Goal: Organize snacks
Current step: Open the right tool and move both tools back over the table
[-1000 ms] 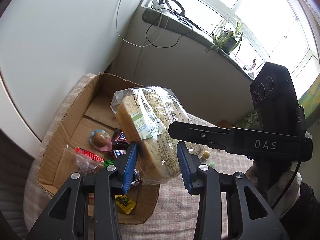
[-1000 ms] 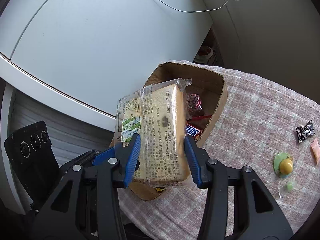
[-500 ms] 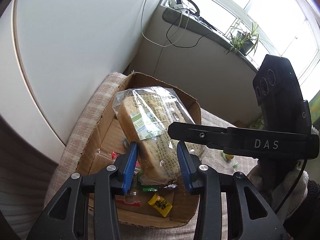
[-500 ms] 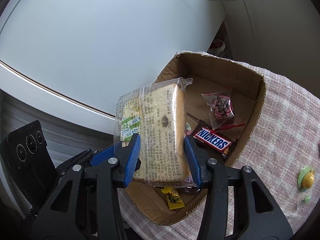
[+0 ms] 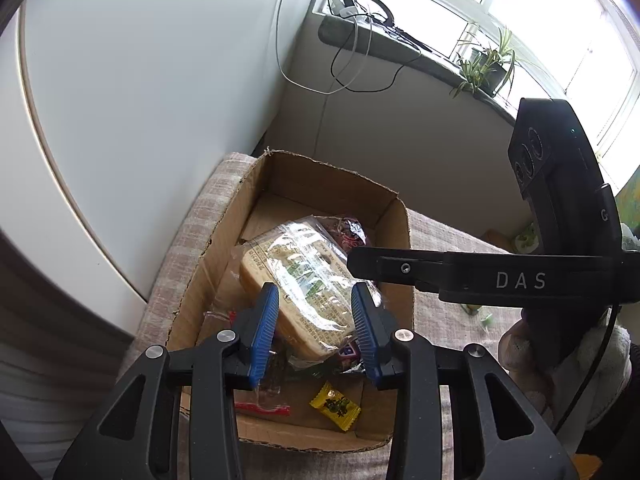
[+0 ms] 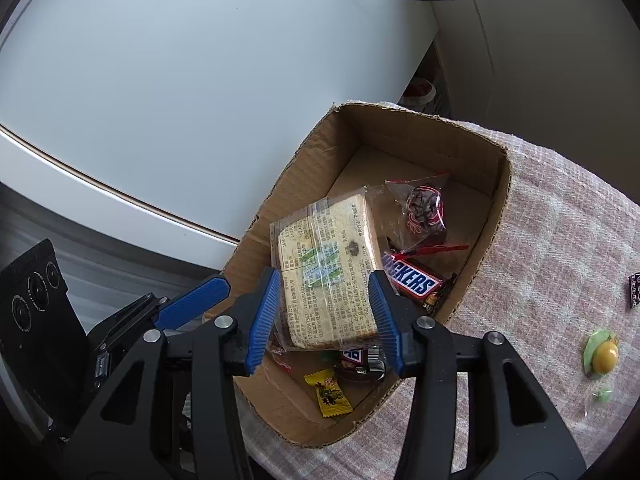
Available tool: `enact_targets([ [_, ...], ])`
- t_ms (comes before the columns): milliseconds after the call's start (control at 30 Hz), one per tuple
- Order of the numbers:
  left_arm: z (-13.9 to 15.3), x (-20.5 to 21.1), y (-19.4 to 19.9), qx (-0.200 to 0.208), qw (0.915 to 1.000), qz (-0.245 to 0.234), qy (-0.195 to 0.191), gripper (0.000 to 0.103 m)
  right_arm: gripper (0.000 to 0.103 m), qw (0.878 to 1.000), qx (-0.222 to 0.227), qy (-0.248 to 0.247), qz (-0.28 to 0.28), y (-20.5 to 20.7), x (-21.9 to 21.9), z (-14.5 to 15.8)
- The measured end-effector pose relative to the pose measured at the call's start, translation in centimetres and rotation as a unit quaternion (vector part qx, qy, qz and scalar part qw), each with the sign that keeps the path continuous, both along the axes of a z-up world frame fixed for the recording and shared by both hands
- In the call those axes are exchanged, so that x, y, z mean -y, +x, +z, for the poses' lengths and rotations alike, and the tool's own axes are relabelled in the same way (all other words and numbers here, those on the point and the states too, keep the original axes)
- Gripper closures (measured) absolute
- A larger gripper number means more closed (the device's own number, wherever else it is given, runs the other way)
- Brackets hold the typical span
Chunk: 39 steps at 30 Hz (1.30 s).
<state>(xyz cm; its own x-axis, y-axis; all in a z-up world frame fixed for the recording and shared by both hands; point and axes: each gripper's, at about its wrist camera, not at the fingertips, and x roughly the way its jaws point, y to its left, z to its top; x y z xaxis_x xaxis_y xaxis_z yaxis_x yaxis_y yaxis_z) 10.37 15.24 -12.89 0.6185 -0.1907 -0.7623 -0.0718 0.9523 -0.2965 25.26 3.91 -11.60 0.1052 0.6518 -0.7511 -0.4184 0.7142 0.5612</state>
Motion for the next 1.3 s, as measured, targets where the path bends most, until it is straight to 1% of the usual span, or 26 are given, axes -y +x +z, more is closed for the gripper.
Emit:
enact_targets([
  [100,0.1,0.1,-0.1,0.000,1.0000,0.001,0.001,0.067,0.045,1.000,0.007,0.000,-0.003,-0.4,0.9,0.7],
  [200,0.4,0.3,-0.2,0.001,1.0000,-0.001,0.001,0.067,0.044,1.000,0.013,-0.001,-0.007,-0.7,1.7,1.2],
  [300,0.8,0.8,-0.3,0.002,0.9999,-0.005,0.009,0.067,0.044,1.000,0.019,-0.004,-0.012,-0.9,2.7,1.6],
  [467,1.7,2.1,-0.5,0.013,0.9997,-0.014,0.013,0.067,0.044,0.999,0.043,-0.020,-0.016,-1.6,4.9,2.6],
  [500,1.8,2.5,-0.4,0.015,0.9996,-0.017,0.015,0.067,0.042,0.998,0.047,-0.024,-0.020,-1.7,5.4,2.7],
  [533,2.0,2.8,-0.4,0.016,0.9996,-0.020,0.015,0.067,0.034,0.998,0.052,-0.026,-0.025,-1.8,6.1,2.8],
  [633,2.3,3.6,-0.4,0.020,0.9995,-0.025,0.007,0.067,0.026,0.997,0.063,-0.027,-0.044,-2.3,8.8,3.2],
  [867,2.2,6.3,-0.1,0.019,0.9986,-0.050,-0.002,0.066,0.025,0.989,0.088,-0.073,-0.099,-3.5,16.3,3.1],
  [1033,1.5,9.0,0.5,0.011,0.9974,-0.070,-0.015,0.066,0.025,0.979,0.108,-0.119,-0.129,-4.4,20.9,2.5],
  [1167,0.7,11.9,0.9,0.000,0.9950,-0.098,-0.022,0.066,0.025,0.975,0.104,-0.137,-0.138,-5.0,23.4,1.5],
  [1300,-0.3,14.7,1.7,-0.010,0.9913,-0.129,-0.023,0.066,0.026,0.977,0.105,-0.138,-0.125,-6.3,24.5,0.3],
])
